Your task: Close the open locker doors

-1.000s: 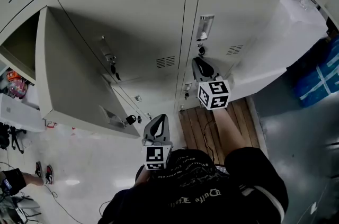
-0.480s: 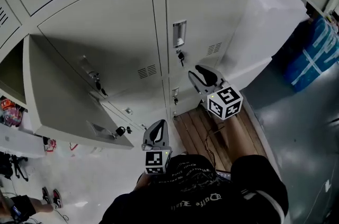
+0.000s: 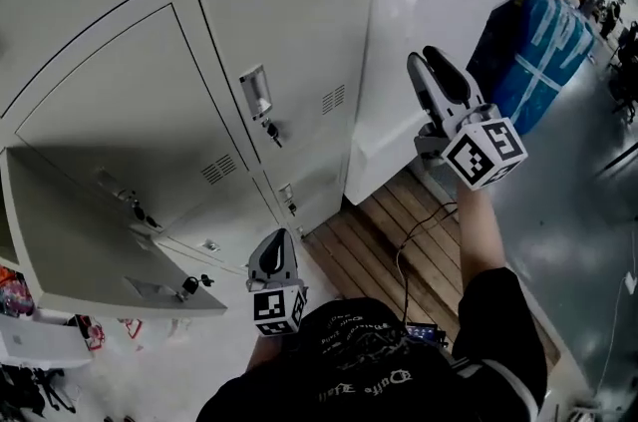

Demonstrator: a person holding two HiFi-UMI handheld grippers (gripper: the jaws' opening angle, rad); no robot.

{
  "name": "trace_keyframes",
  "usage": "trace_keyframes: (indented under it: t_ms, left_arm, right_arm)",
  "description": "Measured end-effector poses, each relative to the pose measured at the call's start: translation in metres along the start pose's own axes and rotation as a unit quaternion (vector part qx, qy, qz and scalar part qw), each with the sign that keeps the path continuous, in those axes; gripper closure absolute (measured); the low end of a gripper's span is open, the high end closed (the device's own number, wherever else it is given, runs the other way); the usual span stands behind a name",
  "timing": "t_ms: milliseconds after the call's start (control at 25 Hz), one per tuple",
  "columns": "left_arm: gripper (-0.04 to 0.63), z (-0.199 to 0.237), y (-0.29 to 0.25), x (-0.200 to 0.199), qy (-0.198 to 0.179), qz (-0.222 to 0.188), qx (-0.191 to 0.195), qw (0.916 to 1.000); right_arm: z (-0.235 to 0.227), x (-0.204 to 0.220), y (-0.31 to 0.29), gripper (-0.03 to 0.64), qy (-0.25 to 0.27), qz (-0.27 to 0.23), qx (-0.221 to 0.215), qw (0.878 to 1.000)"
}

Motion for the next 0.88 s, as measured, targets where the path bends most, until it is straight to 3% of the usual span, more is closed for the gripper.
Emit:
trace_keyframes:
  t_ms: [320, 440, 560, 720, 880]
  left_arm:
    - [0.588, -0.022, -0.010, -0.040, 0.002, -0.017, 0.028, 0.9995]
    - [0.588, -0.037, -0.012, -0.059, -0.020, -0.015, 0.047, 0.9986]
    - [0.588, -0.051, -0.011, -0.077, -0.048, -0.013, 0.057, 0.9971]
    - [0.588, -0.059, -0.012, -0.092, -0.025, -0.023, 0.072, 0.9968]
    - [0.588, -0.061, -0.016, -0.095, -0.026, -0.021, 0.063, 0.9975]
  right_arm:
    - [-0.072, -0.089, 0.049, 0.485, 0.007, -0.070, 0.080, 0.994]
    - [-0.093, -0.114, 0.061, 0.477, 0.005, -0.089, 0.089, 0.992]
    - [-0.110, -0.132, 0.066, 0.472, -0.013, -0.103, 0.086, 0.991]
    - [-0.117, -0.148, 0.060, 0.451, -0.013, -0.096, 0.047, 0.994]
    - [-0.124, -0.151, 0.051, 0.443, -0.018, -0.076, 0.027, 0.997]
Point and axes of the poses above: the fingertips, and each gripper's own axes: y backward along the fingers, z to its left, x out of its underside, the point moved 5 cm from there along y, backward along the fingers, and after that the axes turned 15 degrees about z, right-handed, at the moved point
